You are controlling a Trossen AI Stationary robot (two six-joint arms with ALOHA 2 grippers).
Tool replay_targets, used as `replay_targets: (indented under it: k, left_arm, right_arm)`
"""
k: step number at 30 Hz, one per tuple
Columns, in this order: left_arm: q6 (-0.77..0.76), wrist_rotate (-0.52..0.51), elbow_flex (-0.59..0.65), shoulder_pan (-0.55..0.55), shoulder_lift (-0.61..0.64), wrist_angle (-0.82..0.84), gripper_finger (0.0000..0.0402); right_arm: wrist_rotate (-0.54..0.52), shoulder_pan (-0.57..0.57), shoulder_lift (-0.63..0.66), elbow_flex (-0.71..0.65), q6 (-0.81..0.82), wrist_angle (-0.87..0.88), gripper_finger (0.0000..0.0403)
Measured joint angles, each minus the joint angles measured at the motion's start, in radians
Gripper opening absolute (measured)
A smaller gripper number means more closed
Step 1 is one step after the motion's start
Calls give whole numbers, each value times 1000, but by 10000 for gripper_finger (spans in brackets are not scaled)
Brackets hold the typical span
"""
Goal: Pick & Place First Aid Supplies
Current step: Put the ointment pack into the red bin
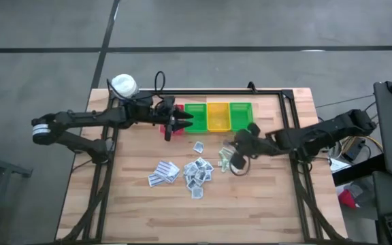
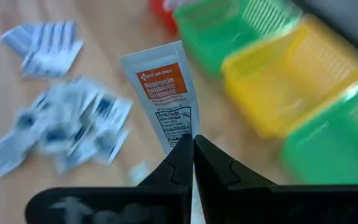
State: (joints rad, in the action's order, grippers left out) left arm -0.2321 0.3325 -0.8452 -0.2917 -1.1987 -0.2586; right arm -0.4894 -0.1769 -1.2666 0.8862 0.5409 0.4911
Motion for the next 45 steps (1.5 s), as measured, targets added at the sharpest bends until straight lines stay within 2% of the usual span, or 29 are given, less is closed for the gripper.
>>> replay_targets:
  k: [9, 13, 19, 25, 31, 45]
  left_arm:
    - [-57, -20, 0, 6, -6, 6, 163]
    - [-55, -20, 0, 7, -6, 28, 163]
    - [-53, -37, 1, 7, -6, 70, 163]
    - [-52, -90, 1, 6, -6, 79, 163]
    - [-58, -91, 1, 6, -6, 84, 163]
    - [-80, -150, 3, 7, -6, 136, 163]
  right_arm:
    - [-38, 114, -131, 199, -345, 6, 8]
    - [-45, 133, -191, 294, -461, 7, 8]
    - [-118, 137, -286, 441, -595, 49, 8]
    - [-143, 136, -382, 548, -665, 90, 8]
    - [-154, 137, -450, 626, -711, 109, 8]
    - [-169, 139, -455, 651, -736, 103, 8]
